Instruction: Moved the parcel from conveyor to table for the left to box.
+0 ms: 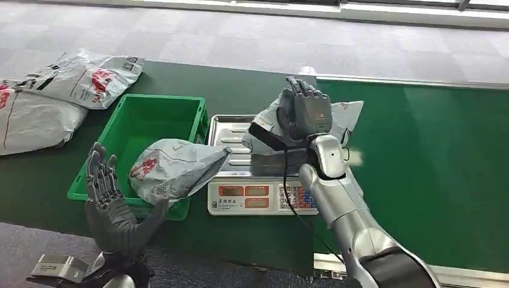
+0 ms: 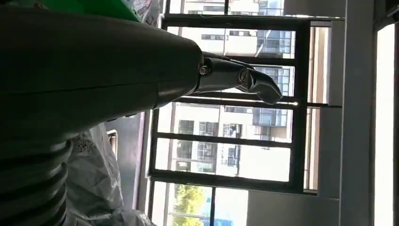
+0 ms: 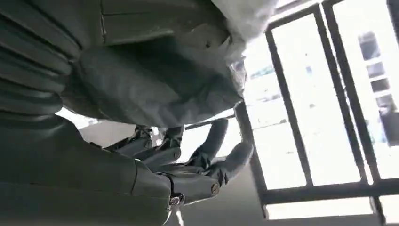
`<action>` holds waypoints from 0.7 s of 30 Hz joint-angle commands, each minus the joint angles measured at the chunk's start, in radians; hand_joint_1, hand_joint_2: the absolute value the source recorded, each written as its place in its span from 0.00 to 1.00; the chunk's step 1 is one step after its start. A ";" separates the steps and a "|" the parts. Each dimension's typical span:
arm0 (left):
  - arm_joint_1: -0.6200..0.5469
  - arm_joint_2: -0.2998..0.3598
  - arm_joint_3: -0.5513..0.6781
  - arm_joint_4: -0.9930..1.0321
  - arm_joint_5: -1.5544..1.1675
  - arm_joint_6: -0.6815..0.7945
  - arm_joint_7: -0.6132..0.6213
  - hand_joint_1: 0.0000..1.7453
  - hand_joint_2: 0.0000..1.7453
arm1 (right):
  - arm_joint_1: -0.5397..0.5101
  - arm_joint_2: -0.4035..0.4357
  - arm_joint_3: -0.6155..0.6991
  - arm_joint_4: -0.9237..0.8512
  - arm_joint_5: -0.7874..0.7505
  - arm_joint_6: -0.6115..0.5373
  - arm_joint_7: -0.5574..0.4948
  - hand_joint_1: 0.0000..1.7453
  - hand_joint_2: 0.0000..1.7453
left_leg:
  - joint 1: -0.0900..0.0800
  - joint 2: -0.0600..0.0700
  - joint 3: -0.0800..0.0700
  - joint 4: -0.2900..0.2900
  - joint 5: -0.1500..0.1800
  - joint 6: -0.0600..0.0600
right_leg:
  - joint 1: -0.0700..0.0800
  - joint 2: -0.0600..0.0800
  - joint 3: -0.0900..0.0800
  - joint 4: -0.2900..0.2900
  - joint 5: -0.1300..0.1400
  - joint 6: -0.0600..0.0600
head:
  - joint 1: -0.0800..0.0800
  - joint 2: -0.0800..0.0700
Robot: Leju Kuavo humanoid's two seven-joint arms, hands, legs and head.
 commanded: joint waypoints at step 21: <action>0.010 0.009 0.040 0.014 -0.033 -0.027 0.004 0.00 1.00 | 0.044 -0.036 -0.089 -0.050 -0.683 0.632 -0.265 0.00 0.00 | 0.000 -0.002 0.000 -0.001 0.001 0.001 | 0.000 0.001 0.000 -0.001 0.000 -0.002 | 0.000 0.000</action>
